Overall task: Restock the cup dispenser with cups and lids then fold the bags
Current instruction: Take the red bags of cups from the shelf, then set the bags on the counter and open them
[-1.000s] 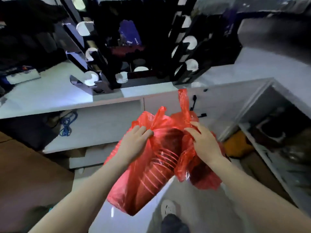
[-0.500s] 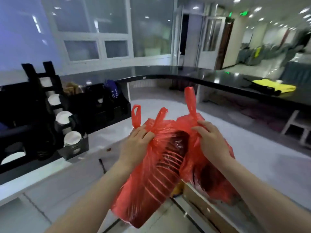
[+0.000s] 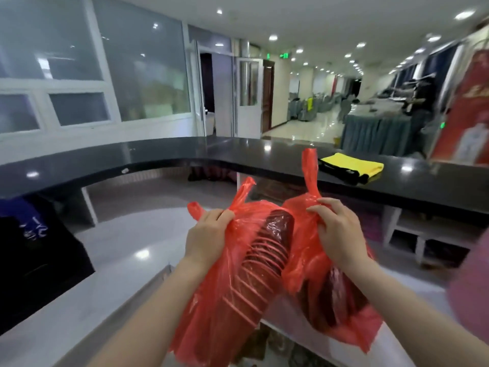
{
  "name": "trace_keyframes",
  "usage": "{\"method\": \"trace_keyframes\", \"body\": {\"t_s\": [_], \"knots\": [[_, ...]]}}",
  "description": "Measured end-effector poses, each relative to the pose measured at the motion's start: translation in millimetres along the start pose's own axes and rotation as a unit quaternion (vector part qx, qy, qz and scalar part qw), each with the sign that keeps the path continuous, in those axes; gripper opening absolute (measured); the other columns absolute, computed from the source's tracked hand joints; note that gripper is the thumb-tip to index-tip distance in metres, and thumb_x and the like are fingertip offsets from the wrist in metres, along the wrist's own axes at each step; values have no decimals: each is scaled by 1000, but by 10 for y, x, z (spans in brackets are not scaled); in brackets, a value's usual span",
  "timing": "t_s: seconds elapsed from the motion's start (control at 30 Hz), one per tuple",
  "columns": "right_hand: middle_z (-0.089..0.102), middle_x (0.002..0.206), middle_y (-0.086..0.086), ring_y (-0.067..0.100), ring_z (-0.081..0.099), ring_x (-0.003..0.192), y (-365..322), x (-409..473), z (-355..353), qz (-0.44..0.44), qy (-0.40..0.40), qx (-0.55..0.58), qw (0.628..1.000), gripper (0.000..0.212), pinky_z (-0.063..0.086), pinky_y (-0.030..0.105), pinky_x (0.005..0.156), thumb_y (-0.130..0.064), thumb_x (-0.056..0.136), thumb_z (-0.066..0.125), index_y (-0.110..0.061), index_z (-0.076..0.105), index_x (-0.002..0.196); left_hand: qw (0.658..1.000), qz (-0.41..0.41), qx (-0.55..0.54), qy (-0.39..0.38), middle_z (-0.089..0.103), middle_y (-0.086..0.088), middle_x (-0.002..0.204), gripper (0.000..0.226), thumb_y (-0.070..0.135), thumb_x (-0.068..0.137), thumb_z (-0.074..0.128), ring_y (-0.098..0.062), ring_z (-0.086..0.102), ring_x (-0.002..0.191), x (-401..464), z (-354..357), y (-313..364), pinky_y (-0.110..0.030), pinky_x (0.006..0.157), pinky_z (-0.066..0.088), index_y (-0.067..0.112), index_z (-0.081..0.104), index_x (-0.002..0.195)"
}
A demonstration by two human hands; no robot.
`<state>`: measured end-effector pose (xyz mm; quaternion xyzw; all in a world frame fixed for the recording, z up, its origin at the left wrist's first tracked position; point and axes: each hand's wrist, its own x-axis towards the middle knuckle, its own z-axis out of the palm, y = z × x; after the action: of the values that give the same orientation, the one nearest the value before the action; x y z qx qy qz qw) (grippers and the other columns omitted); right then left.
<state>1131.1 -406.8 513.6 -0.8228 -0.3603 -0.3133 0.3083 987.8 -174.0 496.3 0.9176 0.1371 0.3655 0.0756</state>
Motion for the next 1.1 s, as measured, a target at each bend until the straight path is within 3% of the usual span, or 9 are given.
{"method": "trace_keyframes", "body": {"t_s": [0.07, 0.3, 0.5, 0.67, 0.83, 0.9, 1.0, 1.03, 1.1], "knots": [[64, 114, 16, 41, 63, 96, 114, 106, 214, 11, -20, -1, 1000, 38, 50, 49, 85, 12, 69, 67, -8, 74, 101, 1000, 14, -9, -21, 64, -4, 107, 22, 10, 87, 56, -29, 58, 103, 228, 280, -178, -42, 65, 50, 18, 65, 106], [60, 123, 10, 35, 58, 108, 278, 643, 974, 103, -51, -11, 993, 39, 50, 44, 89, 7, 75, 62, -13, 72, 106, 996, 32, 8, -85, 60, 1, 118, 27, 16, 93, 49, -21, 48, 116, 1182, 867, -1017, -39, 78, 49, 22, 61, 116], [55, 130, 3, 25, 55, 116, 178, 1039, 1470, 129, -86, -5, 988, 40, 49, 36, 88, 1, 79, 59, -16, 70, 114, 993, 6, 55, -104, 60, 1, 119, 30, 13, 95, 45, -21, 49, 113, 1735, 981, -1645, -41, 73, 49, 22, 58, 120], [51, 132, 0, 23, 55, 114, 171, 1213, 1773, 123, -111, -2, 986, 41, 49, 34, 86, -2, 79, 60, -18, 68, 116, 987, -23, 79, -140, 60, 3, 118, 30, 13, 95, 42, -20, 48, 110, 1882, 1152, -1980, -38, 69, 46, 26, 57, 119], [48, 135, 1, 25, 54, 118, 240, 1218, 1950, 121, -130, 19, 984, 43, 48, 36, 92, -5, 79, 60, -18, 65, 120, 972, -63, 78, -212, 57, 6, 125, 28, 21, 97, 42, -20, 47, 112, 1729, 1353, -1949, -36, 79, 45, 31, 60, 116], [33, 149, 1, 23, 43, 131, 305, 1209, 1980, 97, -188, 47, 976, 56, 40, 38, 105, -15, 81, 64, -23, 53, 135, 971, -88, 79, -207, 48, 0, 139, 29, 21, 95, 46, -24, 44, 119, 1670, 1390, -1817, -39, 88, 45, 31, 61, 118], [-8, 160, -16, 13, 7, 148, 393, 1150, 1997, 50, -342, 80, 935, 91, 6, 52, 118, -44, 79, 69, -49, 10, 148, 970, -121, 49, -205, 15, -7, 159, 47, 28, 92, 53, -32, 26, 137, 1619, 1374, -1504, -44, 105, 35, 36, 45, 138], [-13, 159, -19, 10, -1, 148, 428, 1114, 1997, 44, -355, 86, 930, 94, -1, 54, 116, -51, 79, 68, -55, 1, 145, 971, -116, 26, -206, 12, -6, 160, 52, 32, 92, 55, -32, 22, 140, 1617, 1368, -1387, -43, 109, 31, 35, 40, 141], [-5, 160, -17, 8, 1, 148, 519, 1056, 1972, 62, -319, 115, 939, 87, 0, 52, 117, -53, 82, 63, -55, 3, 145, 974, -68, -33, -213, 22, -6, 157, 52, 37, 90, 58, -25, 23, 142, 1636, 1385, -1138, -37, 113, 24, 29, 44, 140]]}}
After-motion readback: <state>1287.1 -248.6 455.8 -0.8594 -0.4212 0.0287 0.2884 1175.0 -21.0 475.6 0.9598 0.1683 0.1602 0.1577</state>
